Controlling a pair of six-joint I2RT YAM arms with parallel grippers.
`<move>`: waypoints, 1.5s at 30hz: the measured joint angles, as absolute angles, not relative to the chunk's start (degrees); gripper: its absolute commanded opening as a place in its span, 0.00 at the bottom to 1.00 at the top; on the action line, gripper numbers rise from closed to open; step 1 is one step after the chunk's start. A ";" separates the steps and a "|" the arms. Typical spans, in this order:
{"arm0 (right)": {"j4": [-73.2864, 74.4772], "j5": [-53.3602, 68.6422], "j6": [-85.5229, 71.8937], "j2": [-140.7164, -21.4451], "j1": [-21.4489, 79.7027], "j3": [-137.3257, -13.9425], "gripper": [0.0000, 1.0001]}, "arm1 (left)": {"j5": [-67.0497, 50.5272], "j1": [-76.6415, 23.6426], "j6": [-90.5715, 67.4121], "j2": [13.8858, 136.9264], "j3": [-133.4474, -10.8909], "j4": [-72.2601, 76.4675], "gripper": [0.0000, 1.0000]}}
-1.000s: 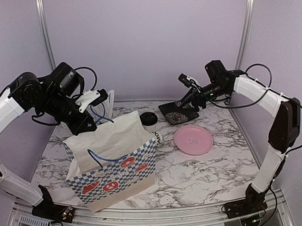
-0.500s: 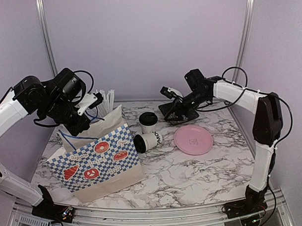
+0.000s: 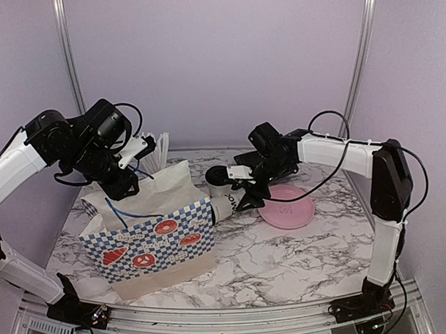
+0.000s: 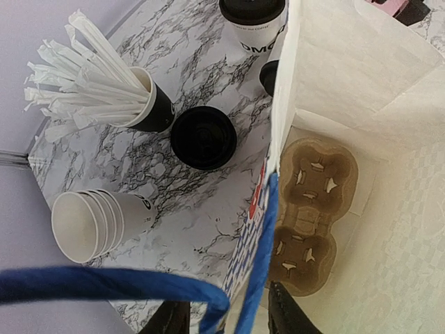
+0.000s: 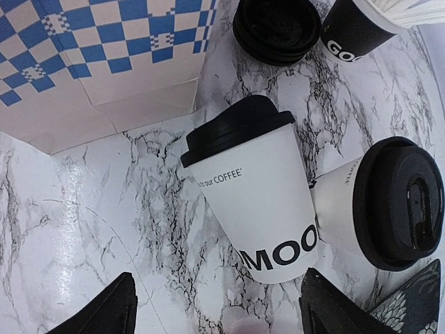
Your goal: Pack the takeout coffee
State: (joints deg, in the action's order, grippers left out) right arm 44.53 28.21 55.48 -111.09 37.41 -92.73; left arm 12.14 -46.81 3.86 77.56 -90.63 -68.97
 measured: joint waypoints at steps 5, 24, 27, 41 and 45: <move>42.70 24.95 57.63 -113.32 38.81 -92.75 0.79 | 11.09 -46.83 3.86 77.60 -91.11 -68.88 0.41; 37.85 18.46 58.57 -121.14 42.59 -96.92 0.85 | 8.97 -46.81 3.86 77.10 -90.70 -68.79 0.41; 37.69 17.39 58.63 -121.19 42.85 -96.53 0.85 | 8.91 -46.81 3.88 76.77 -90.04 -68.79 0.41; 36.73 14.66 55.59 -121.19 43.88 -93.49 0.85 | 7.68 -46.81 4.03 76.82 -89.30 -68.14 0.41; 36.42 13.76 53.82 -121.19 43.88 -93.49 0.88 | 7.51 -46.81 4.05 76.86 -88.95 -67.96 0.41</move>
